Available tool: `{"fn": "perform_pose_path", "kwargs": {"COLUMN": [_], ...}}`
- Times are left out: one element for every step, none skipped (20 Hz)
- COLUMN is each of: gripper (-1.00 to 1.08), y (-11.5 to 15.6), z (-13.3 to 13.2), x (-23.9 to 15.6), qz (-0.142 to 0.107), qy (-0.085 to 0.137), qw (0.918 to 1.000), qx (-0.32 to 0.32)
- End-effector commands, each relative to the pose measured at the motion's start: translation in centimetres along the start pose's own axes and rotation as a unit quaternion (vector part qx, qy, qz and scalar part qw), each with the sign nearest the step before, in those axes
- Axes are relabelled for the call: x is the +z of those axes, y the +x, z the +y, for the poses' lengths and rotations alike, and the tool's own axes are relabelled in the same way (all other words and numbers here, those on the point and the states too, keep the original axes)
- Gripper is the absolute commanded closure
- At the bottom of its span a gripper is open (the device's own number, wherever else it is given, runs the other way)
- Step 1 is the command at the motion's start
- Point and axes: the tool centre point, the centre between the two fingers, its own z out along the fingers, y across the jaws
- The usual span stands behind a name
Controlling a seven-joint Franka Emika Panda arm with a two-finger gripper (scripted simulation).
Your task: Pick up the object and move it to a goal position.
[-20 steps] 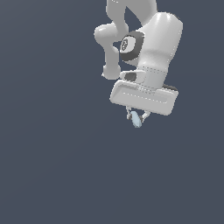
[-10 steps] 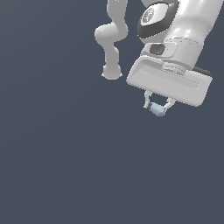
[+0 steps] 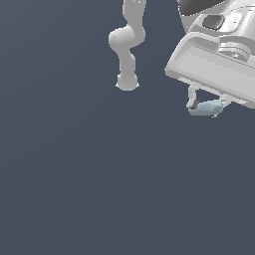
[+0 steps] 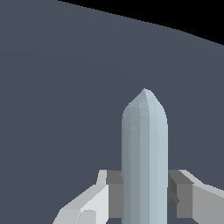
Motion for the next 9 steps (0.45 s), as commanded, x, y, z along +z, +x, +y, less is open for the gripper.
{"fn": "perform_pose_path", "kwargs": {"gripper": [1.08, 1.08, 1.08, 1.08, 1.08, 1.08, 1.08, 1.08, 1.08], "y": [0.69, 0.87, 1.01, 1.11, 1.17, 1.20, 1.20, 1.16, 1.15], "z": [-0.30, -0.39, -0.47, -0.52, -0.56, -0.58, -0.57, -0.57, -0.56], "x": [-0.69, -0.87, -1.01, -1.12, -1.17, -1.19, -1.18, -1.11, -1.09], "qz": [0.007, 0.009, 0.010, 0.011, 0.012, 0.012, 0.012, 0.011, 0.011], "qy": [-0.006, -0.007, -0.008, -0.009, -0.009, -0.009, -0.009, -0.009, -0.009], "qw": [0.9999, 0.9999, 0.9999, 0.9999, 0.9999, 0.9999, 0.9999, 0.9999, 0.9999], "qx": [0.005, 0.006, 0.007, 0.008, 0.008, 0.008, 0.008, 0.007, 0.007]}}
